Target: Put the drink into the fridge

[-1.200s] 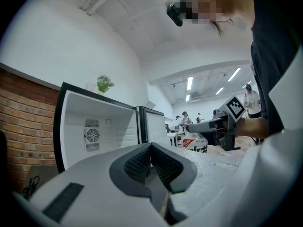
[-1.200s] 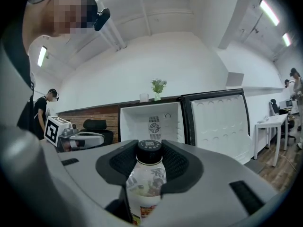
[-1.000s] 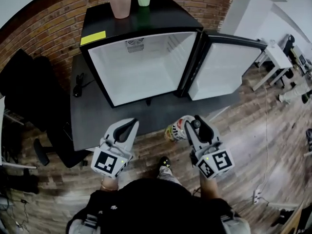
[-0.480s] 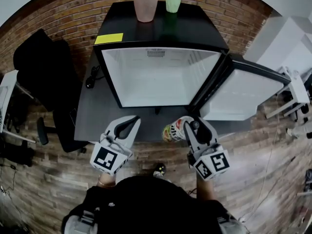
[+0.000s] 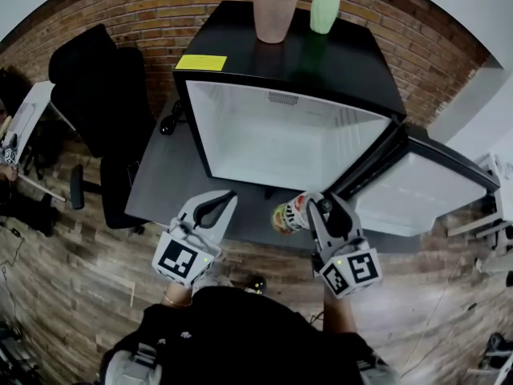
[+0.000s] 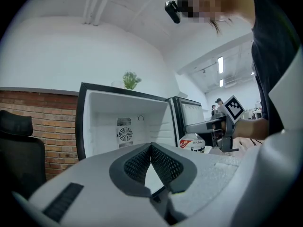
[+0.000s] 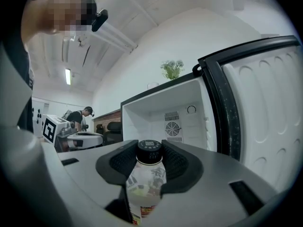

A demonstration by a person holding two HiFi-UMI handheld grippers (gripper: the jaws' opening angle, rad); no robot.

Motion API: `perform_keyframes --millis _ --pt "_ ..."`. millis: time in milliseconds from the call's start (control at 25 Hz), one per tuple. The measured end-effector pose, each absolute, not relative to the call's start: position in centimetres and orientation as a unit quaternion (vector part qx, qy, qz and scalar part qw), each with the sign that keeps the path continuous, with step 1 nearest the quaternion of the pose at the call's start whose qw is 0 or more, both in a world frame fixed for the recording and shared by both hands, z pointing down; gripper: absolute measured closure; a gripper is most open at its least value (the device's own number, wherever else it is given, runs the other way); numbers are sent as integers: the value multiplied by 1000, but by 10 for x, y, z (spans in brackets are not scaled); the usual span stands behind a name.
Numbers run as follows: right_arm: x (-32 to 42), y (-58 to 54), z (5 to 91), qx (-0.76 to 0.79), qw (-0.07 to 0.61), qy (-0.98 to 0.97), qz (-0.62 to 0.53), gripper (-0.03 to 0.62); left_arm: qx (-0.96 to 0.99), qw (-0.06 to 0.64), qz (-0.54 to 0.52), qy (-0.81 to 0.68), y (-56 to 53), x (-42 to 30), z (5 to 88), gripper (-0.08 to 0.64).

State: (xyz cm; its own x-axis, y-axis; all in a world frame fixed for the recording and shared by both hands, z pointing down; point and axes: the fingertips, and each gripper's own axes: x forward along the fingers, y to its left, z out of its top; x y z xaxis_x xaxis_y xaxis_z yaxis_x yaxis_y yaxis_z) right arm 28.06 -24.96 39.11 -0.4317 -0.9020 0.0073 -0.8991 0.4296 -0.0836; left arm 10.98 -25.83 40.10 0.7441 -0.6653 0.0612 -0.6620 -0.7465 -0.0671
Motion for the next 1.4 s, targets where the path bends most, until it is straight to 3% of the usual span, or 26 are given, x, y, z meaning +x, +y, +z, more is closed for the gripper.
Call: perform_keyframes --millis 1400 --pt "263 -426 410 -531 -53 846 -22 443 -927 7 -22 375 -374 81 407 557"
